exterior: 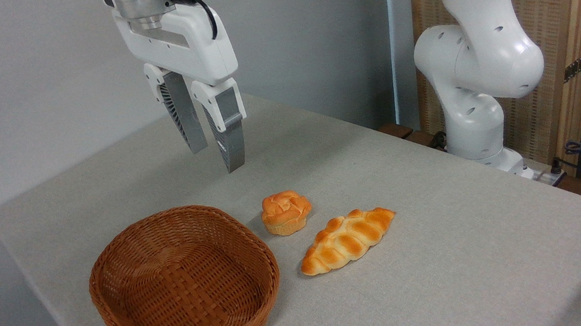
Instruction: Put bread into the basket
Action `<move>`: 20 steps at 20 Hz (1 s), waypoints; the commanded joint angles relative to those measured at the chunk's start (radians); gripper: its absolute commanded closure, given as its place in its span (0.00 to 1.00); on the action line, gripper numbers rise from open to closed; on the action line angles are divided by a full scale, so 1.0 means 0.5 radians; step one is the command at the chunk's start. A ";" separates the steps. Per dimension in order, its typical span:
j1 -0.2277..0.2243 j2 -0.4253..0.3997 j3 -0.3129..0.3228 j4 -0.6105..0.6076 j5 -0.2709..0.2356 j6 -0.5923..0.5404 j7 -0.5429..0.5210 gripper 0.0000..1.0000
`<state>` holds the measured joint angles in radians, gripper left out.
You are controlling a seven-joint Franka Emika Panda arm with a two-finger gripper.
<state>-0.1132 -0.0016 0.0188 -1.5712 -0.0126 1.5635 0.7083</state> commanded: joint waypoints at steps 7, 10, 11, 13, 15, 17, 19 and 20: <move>-0.007 -0.021 0.005 0.001 0.001 -0.059 0.038 0.00; -0.007 -0.021 0.005 0.001 0.001 -0.062 0.034 0.00; -0.007 -0.021 0.005 0.001 0.001 -0.062 0.034 0.00; -0.007 -0.021 0.005 0.001 0.001 -0.062 0.031 0.00; -0.007 -0.028 0.002 -0.021 0.001 -0.062 0.034 0.00; -0.007 -0.037 0.002 -0.027 0.001 -0.062 0.034 0.00; -0.007 -0.043 0.002 -0.045 0.001 -0.059 0.034 0.00; -0.007 -0.055 -0.001 -0.057 -0.002 -0.059 0.034 0.00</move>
<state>-0.1140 -0.0019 0.0187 -1.5767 -0.0126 1.5618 0.7137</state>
